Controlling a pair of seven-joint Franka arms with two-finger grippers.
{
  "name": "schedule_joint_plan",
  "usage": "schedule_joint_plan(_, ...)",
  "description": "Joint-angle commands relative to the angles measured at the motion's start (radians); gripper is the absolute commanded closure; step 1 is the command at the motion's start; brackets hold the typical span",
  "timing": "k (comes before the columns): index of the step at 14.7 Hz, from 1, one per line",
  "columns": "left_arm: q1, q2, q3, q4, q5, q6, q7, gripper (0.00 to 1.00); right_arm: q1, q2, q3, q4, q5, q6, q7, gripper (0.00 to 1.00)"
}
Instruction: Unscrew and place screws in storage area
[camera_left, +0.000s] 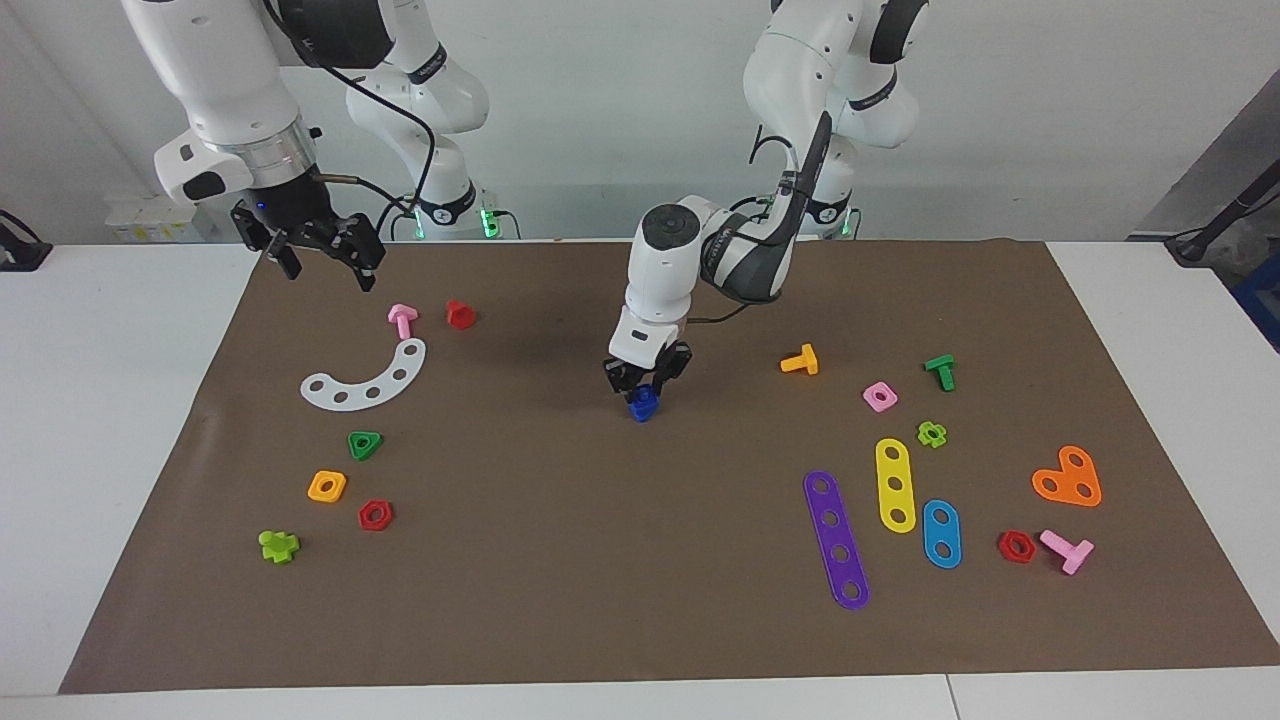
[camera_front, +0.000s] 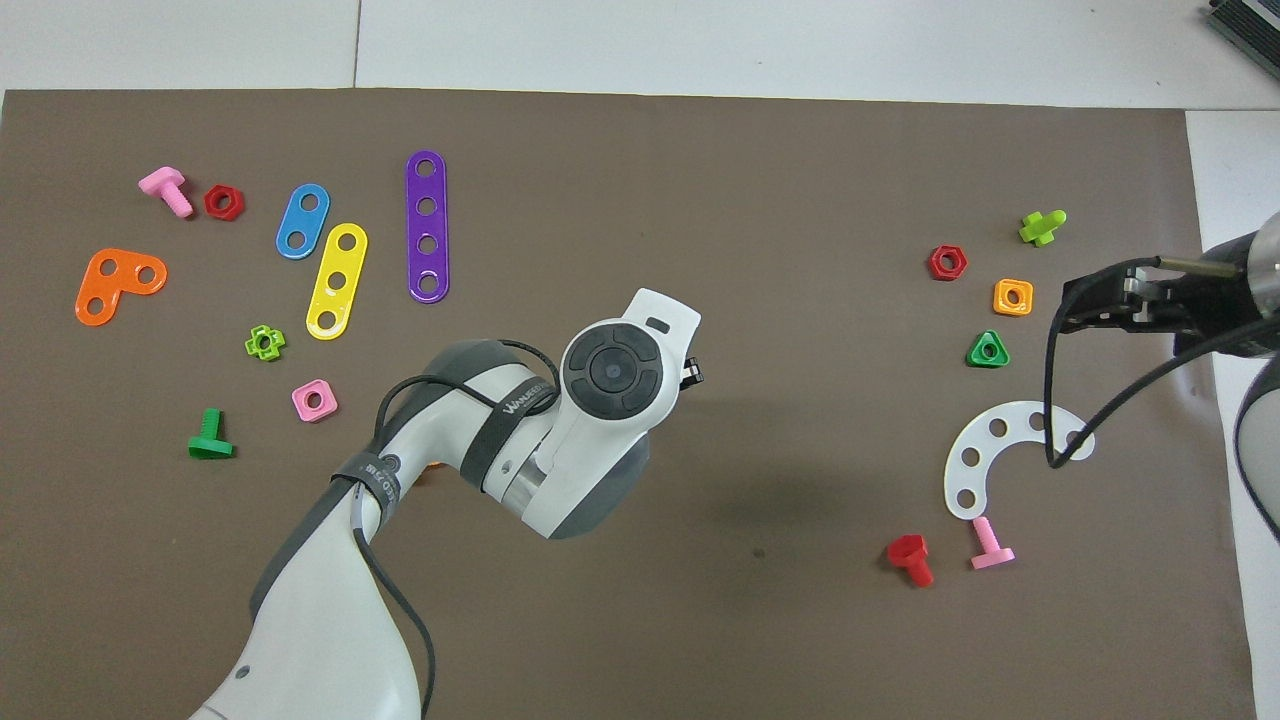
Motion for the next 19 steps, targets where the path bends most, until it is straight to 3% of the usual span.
schedule_joint_plan(1,0.001,0.016,0.010,0.100,-0.015,-0.110,-0.004,0.82,-0.005,-0.018,0.009,-0.018,0.019,0.015,0.008,0.00)
schedule_joint_plan(5,0.095,-0.036,0.010,0.138,-0.019,-0.219,0.026,0.86,0.061,-0.023,0.010,-0.072,0.020,0.086,0.023,0.01)
schedule_joint_plan(8,0.184,-0.070,0.010,0.125,-0.019,-0.292,0.181,0.86,0.131,-0.035,0.010,-0.144,0.020,0.172,0.095,0.01)
schedule_joint_plan(10,0.251,-0.084,0.010,0.101,-0.020,-0.314,0.320,0.86,0.200,0.006,0.009,-0.144,0.019,0.210,0.174,0.01)
schedule_joint_plan(15,0.426,-0.156,0.010,-0.117,-0.022,-0.195,0.695,0.86,0.383,0.159,0.010,-0.136,0.002,0.390,0.398,0.01)
schedule_joint_plan(19,0.443,-0.197,0.010,-0.281,-0.022,-0.017,0.744,0.86,0.483,0.267,0.009,-0.132,-0.004,0.511,0.466,0.03)
